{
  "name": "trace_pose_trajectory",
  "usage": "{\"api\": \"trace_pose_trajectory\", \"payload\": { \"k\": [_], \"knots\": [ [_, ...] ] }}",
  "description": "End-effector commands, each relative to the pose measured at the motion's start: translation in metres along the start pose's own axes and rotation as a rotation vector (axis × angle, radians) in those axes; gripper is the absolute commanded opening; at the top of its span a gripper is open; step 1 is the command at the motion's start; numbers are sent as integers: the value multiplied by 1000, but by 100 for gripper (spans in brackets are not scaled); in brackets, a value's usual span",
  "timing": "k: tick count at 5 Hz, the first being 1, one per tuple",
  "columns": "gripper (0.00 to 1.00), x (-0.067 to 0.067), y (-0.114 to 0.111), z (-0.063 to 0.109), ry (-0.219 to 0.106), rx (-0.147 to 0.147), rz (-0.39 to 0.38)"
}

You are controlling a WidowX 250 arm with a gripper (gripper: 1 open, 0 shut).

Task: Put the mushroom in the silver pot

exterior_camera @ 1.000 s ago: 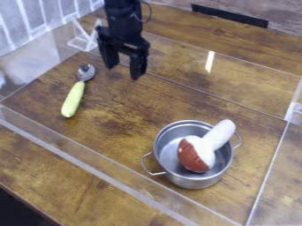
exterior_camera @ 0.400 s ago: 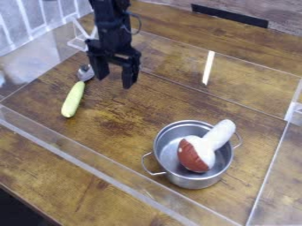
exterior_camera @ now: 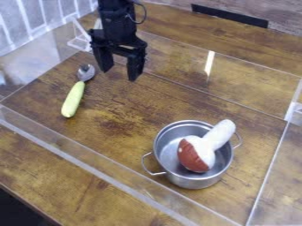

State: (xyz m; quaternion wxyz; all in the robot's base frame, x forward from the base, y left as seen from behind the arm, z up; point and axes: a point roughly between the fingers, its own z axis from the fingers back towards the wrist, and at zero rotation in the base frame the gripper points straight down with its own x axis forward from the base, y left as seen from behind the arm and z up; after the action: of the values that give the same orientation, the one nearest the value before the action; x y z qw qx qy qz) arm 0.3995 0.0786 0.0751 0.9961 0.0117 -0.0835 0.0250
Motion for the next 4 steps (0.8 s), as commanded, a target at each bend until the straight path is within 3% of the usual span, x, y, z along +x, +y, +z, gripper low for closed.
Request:
{"api": "trace_pose_trajectory", "payload": {
  "k": [1,2,4],
  "knots": [
    [100,13,14,30,-80,19,-10],
    [100,10,16,26,-58,16,-34],
    [100,8,-13,11,-19,25,49]
  ]
}}
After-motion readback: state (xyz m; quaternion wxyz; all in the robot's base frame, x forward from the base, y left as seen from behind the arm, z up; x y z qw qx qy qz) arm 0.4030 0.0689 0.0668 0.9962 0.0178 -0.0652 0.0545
